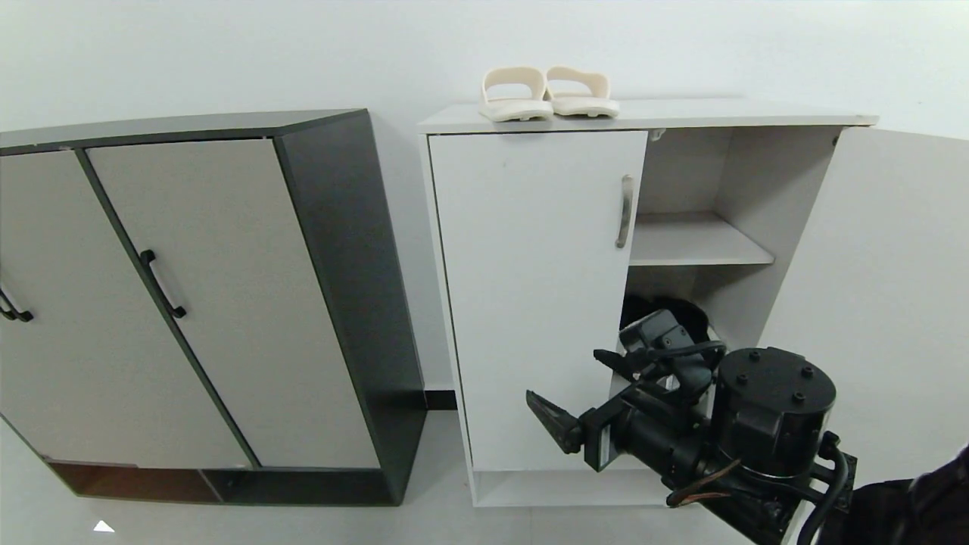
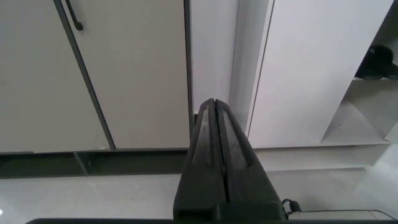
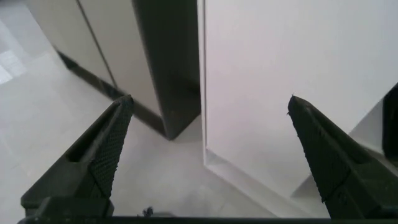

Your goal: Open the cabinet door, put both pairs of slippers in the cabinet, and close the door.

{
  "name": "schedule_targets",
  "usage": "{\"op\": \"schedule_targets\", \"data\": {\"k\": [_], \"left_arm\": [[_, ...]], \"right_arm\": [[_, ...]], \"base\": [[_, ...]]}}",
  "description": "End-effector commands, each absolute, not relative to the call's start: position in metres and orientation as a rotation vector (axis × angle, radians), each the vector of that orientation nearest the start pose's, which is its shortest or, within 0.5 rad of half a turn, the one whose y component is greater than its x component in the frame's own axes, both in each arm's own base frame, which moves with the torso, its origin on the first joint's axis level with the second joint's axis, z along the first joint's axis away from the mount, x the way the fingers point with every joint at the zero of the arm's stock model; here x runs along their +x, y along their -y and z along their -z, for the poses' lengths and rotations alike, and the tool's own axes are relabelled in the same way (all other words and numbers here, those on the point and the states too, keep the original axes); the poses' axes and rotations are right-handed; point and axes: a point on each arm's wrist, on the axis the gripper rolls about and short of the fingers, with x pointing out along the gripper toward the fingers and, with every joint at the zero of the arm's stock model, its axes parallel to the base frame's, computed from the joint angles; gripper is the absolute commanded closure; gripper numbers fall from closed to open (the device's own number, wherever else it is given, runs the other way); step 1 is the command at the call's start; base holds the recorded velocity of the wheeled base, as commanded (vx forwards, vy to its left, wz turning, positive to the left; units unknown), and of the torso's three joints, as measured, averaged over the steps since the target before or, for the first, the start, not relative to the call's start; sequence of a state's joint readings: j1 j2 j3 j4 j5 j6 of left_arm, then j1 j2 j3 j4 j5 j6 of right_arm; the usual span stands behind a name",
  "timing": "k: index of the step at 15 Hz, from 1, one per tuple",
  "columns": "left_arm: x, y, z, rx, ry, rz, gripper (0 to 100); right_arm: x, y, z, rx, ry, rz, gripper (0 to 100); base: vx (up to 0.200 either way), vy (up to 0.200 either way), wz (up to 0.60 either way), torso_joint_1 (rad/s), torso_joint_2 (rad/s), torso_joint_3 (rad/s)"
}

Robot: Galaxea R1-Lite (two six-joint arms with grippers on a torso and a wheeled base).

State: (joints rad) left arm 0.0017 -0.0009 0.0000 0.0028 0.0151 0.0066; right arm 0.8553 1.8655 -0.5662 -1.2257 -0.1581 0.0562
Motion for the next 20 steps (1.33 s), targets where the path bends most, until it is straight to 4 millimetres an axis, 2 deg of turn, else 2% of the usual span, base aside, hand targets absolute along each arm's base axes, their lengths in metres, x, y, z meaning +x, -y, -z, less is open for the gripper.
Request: {"op": "schedule_targets", "data": {"k": [1,5,9,15,18,20], "left_arm": [[-0.0228,-0.0003,-0.0752,0.005,-0.003,-0.017,100],[-0.0228,-0.0003,-0.0752,0.003,-0.003,-0.017,100],[-0.0228,-0.0003,-0.0752,0.003,-0.003,-0.017,100],[-0.0228,-0.0003,-0.0752,-0.003,-0.003,-0.017,100],[-0.0228,-0.0003,-0.0752,-0.003,-0.003,-0.017,100],[-0.0228,-0.0003,-0.0752,-0.003,-0.003,-0.017,100]], "right_arm": [[0.2085,-0.2326,-0.1175,-0.006,-0.101,-0.691,0],[0.2103,-0.2324,-0.1165,-0.011,-0.093,-0.685,0],[0.2110,-0.2318,-0.1165,-0.011,-0.093,-0.682,0],[0.2131,-0.2285,-0.1152,-0.011,-0.099,-0.671,0],[0.2133,-0.2286,-0.1155,-0.011,-0.098,-0.671,0],[0.2131,-0.2285,-0.1152,-0.011,-0.099,-0.671,0]], "base": [[0.000,0.000,0.00,0.000,0.00,0.000],[0.000,0.000,0.00,0.019,-0.04,-0.005],[0.000,0.000,0.00,0.187,-0.13,-0.152],[0.000,0.000,0.00,0.208,-0.56,-0.228],[0.000,0.000,0.00,0.090,-0.49,-0.235],[0.000,0.000,0.00,0.349,-0.49,-0.232]]}}
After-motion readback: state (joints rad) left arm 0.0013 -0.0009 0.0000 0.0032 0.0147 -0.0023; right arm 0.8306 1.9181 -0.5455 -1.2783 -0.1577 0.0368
